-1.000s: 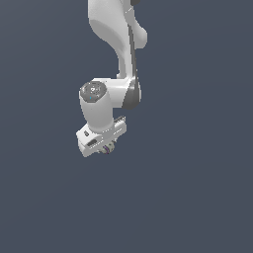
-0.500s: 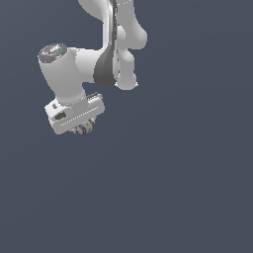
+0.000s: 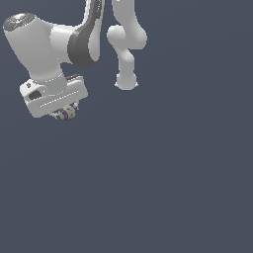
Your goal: Pick up the object and move it to a goal position.
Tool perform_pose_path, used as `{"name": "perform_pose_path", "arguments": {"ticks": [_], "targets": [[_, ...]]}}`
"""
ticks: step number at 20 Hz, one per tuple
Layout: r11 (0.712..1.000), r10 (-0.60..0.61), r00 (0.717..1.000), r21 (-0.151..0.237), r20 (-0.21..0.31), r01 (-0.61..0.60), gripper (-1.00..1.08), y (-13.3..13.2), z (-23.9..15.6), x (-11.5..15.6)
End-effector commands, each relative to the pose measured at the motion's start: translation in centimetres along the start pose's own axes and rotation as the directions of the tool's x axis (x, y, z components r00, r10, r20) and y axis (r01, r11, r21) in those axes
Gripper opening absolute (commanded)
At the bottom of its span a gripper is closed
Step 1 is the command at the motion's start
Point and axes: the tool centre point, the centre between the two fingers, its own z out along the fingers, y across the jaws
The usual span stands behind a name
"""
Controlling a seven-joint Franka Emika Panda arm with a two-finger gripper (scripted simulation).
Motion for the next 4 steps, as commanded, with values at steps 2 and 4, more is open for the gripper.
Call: {"name": "perform_pose_path", "arguments": {"ticks": [2,4], "targets": [[1.000,-0.002,1.000,0.000,0.000,0.002,-1.00,0.47,-0.82,-0.87],[1.000,-0.002,1.000,0.000,0.000,0.002,-1.00,0.54,-0.93,-0.99]]}}
